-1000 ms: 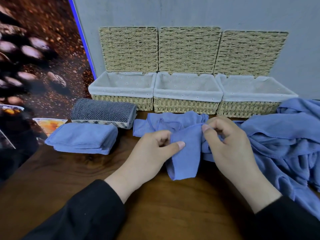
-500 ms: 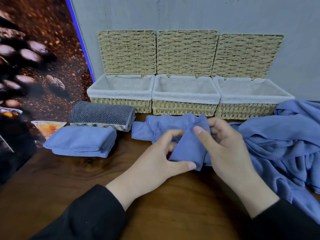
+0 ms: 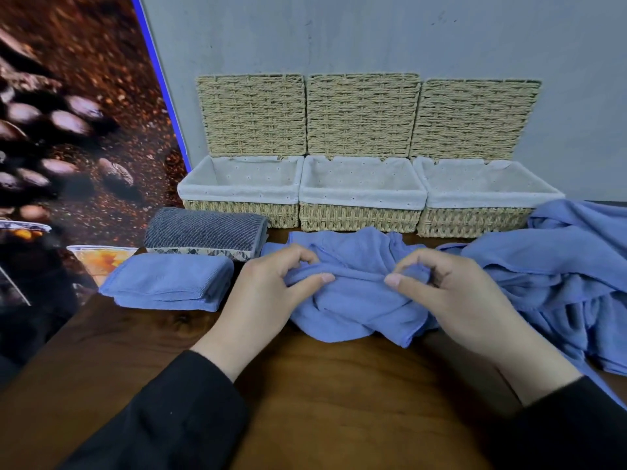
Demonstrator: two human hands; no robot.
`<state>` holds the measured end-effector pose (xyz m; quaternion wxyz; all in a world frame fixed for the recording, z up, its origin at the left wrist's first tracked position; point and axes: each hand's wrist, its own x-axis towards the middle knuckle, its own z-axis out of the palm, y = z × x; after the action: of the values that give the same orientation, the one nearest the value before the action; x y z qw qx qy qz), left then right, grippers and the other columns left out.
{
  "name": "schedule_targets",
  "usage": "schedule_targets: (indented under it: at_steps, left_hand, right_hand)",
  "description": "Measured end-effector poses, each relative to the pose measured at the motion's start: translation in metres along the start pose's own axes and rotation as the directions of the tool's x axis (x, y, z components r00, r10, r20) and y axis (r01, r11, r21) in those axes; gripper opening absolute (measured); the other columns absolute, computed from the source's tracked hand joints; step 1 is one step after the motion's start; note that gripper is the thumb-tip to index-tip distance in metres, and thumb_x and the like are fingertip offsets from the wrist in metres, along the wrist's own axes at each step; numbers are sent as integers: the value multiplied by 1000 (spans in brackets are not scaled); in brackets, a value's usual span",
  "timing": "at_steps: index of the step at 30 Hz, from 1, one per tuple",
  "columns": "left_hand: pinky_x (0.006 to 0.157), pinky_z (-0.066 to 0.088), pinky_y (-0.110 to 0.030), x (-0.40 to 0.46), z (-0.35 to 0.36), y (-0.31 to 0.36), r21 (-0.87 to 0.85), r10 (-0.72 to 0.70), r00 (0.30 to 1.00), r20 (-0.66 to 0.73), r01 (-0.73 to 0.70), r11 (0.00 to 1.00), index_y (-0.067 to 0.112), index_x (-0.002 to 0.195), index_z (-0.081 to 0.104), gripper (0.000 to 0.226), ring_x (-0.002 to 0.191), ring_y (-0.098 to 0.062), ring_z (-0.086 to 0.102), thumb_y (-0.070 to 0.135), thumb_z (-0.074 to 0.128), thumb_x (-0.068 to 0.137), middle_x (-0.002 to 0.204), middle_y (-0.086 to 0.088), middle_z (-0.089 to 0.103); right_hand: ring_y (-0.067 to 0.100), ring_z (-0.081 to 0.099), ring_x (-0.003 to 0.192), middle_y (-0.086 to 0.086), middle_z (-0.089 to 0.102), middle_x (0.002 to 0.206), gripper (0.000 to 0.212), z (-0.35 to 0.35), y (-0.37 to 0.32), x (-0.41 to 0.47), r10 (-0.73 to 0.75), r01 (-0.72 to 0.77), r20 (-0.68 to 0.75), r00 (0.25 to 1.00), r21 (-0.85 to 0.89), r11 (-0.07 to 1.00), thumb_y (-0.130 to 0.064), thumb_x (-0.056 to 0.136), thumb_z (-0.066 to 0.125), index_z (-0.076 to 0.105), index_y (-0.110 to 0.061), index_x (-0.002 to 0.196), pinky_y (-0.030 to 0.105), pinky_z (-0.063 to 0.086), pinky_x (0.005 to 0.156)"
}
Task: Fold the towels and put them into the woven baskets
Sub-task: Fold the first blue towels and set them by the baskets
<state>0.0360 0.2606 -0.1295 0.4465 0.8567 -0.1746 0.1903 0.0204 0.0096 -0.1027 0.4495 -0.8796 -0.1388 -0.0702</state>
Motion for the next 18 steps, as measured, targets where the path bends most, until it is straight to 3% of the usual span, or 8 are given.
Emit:
schedule_targets:
  at_steps: [2, 6, 9, 12, 14, 16, 18]
  left_hand:
    - [67, 41, -21, -1, -6, -8, 93, 39, 997, 67, -45, 995, 28, 84, 66, 15, 77, -10, 60, 20, 79, 87, 79, 10, 65]
    - [65, 44, -28, -9, -19, -11, 173, -5, 998, 61, -6, 985, 32, 88, 67, 19, 73, -12, 57, 15, 72, 92, 77, 7, 63]
    - [56, 32, -23, -10, -29, 6, 124, -70, 997, 22, 66, 990, 21, 81, 67, 15, 61, -14, 48, 19, 66, 96, 67, -7, 56]
    - [55, 23, -27, -5, -42, 32, 102, -86, 996, -26, 88, 991, 6, 72, 57, 30, 56, -13, 35, 22, 63, 97, 63, -15, 43]
    - [56, 28, -32, 2, -54, 48, 153, -84, 994, -65, 93, 984, 7, 73, 61, 25, 58, -19, 42, 20, 63, 94, 62, -13, 51]
    - [59, 36, -40, 8, -69, 61, 228, -64, 994, -84, 82, 970, 11, 76, 66, 18, 62, -20, 50, 17, 64, 92, 65, -12, 59]
    - [60, 42, -40, 11, -83, 73, 302, -35, 998, -52, 49, 952, 18, 79, 67, 13, 66, -19, 56, 18, 65, 92, 66, -7, 62]
  right_hand:
    - [9, 40, 43, -10, 41, 45, 19, -7, -2, -2, 7, -9, -99, 995, -27, 1000, -36, 94, 63, 61, -25, 79, 15, 29, 44]
    - [19, 51, 65, 6, 57, 73, 22, -19, -3, -10, -10, -10, -240, 971, -85, 996, -37, 98, 57, 57, -25, 80, 22, 33, 53]
    - [9, 53, 56, 4, 61, 68, 19, -24, -16, -22, -2, -3, -262, 965, -17, 1000, -35, 98, 61, 63, -25, 82, 19, 38, 53]
    - [7, 57, 52, 1, 64, 59, 10, -32, -35, -34, 13, -14, -43, 999, -17, 1000, -39, 91, 70, 72, -38, 82, 19, 44, 55]
    - [5, 52, 50, -5, 60, 55, 10, -41, -44, -39, 49, -13, 180, 982, -191, 981, -46, 87, 73, 69, -39, 81, 20, 41, 54]
    - [8, 39, 48, -6, 43, 52, 35, -50, -51, -41, 94, 31, 320, 943, -364, 931, -52, 88, 71, 53, -27, 71, 25, 31, 53]
    - [10, 30, 51, -5, 31, 56, 51, -57, -56, -42, 52, 69, 280, 958, -405, 912, -50, 91, 67, 37, -19, 65, 27, 23, 53]
